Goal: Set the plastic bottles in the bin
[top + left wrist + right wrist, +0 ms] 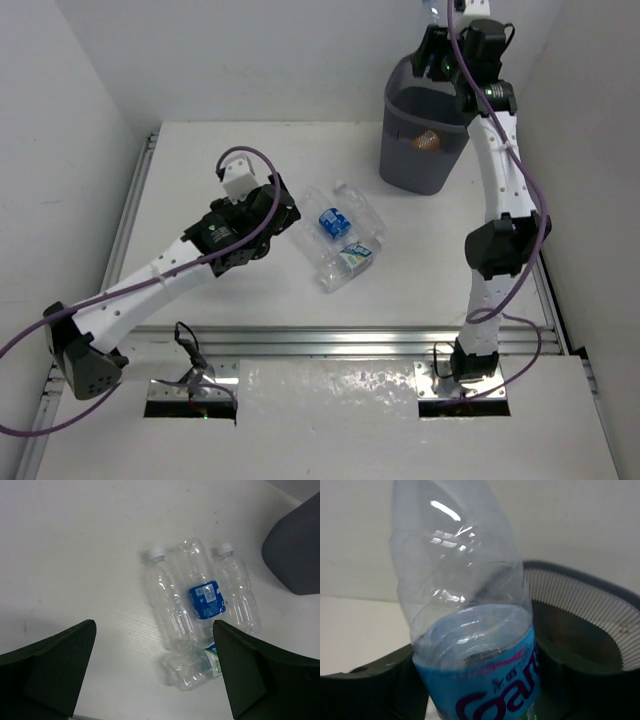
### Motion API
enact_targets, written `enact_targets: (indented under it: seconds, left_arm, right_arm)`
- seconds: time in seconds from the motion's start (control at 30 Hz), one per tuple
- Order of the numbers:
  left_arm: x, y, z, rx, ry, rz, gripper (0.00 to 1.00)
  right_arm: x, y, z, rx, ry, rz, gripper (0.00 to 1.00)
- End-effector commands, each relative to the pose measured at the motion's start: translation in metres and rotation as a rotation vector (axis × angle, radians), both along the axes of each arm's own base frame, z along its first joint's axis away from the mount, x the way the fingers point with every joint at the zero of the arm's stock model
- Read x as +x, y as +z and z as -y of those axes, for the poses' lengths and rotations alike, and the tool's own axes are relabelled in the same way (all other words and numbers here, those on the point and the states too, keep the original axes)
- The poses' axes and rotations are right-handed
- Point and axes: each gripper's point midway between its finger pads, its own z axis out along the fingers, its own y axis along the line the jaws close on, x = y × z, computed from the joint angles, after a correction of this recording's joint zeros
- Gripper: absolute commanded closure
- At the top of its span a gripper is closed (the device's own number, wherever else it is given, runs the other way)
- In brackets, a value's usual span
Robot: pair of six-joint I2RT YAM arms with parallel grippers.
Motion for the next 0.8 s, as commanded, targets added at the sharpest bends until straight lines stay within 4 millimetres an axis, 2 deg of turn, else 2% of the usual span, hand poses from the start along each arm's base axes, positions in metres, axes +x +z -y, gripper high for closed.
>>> enact_targets:
  seconds: [0.0,0.03,0.07,0.17,0.23,0.27,0.3,0.33,0.37,0.4,0.43,0.5,0.53,0.57,0.63,0.67,0.7,0.73,0.77]
  left_arm:
    - [0.026,0.013,0.025,-0.119,-0.059,0.029,0.0]
    - [0.033,0.007,0.031,-0.124,-0.073,0.014,0.0]
    - [0.037,0.0,0.031,-0.134,-0.087,-0.013,0.0]
    - [0.044,-0.023,0.034,-0.108,-0.082,-0.069,0.0]
    - [0.045,-0.034,0.035,-0.104,-0.07,-0.094,0.0]
    - [0.047,-0.043,0.036,-0.112,-0.053,-0.112,0.0]
    - [0.048,-0.048,0.038,-0.118,-0.046,-0.124,0.0]
    - [0.049,-0.054,0.04,-0.126,-0.039,-0.135,0.0]
    - [0.05,-0.06,0.045,-0.144,-0.03,-0.15,0.01]
    - [0.053,-0.073,0.048,-0.14,-0.022,-0.176,0.02]
    - [0.056,-0.08,0.051,-0.143,-0.022,-0.189,0.03]
    - [0.062,-0.102,0.058,-0.127,-0.01,-0.233,0.04]
    - [0.067,-0.105,0.061,-0.137,-0.008,-0.236,0.05]
    - [0.072,-0.12,0.065,-0.122,-0.009,-0.259,0.05]
    - [0.086,-0.124,0.073,-0.129,-0.014,-0.249,0.06]
    - [0.092,-0.129,0.075,-0.11,-0.026,-0.25,0.06]
    - [0.1,-0.141,0.079,-0.096,-0.025,-0.256,0.07]
    - [0.108,-0.141,0.082,-0.107,-0.025,-0.254,0.07]
    - [0.112,-0.156,0.082,-0.1,-0.021,-0.281,0.09]
  right_arm:
    - [0.007,-0.046,0.031,-0.014,-0.103,-0.126,0.3]
    - [0.006,-0.046,0.036,0.0,-0.121,-0.113,0.22]
    - [0.007,-0.044,0.041,0.016,-0.137,-0.098,0.02]
    - [-0.001,-0.012,0.042,0.037,-0.148,-0.062,0.01]
    - [-0.014,0.01,0.038,0.036,-0.139,-0.029,0.01]
    - [-0.021,0.008,0.03,0.019,-0.124,-0.036,0.01]
    - [-0.03,0.015,0.027,0.018,-0.118,-0.026,0.01]
    - [-0.058,0.045,0.023,0.034,-0.091,0.024,0.01]
    - [-0.068,0.021,0.012,0.047,-0.034,-0.035,0.01]
    - [-0.083,0.02,0.003,0.07,0.013,-0.046,0.01]
    - [-0.113,0.012,-0.01,0.092,0.094,-0.074,0.01]
    - [-0.143,-0.003,-0.025,0.134,0.169,-0.113,0.01]
    - [-0.169,-0.019,-0.035,0.153,0.23,-0.133,0.01]
    - [-0.182,-0.029,-0.047,0.173,0.274,-0.147,0.01]
    - [-0.21,-0.039,-0.072,0.202,0.429,-0.148,0.01]
    - [-0.227,-0.058,-0.079,0.214,0.469,-0.183,0.01]
    - [-0.237,-0.063,-0.086,0.227,0.502,-0.193,0.01]
    - [-0.245,-0.081,-0.091,0.235,0.525,-0.227,0.01]
    - [-0.257,-0.08,-0.097,0.24,0.556,-0.216,0.01]
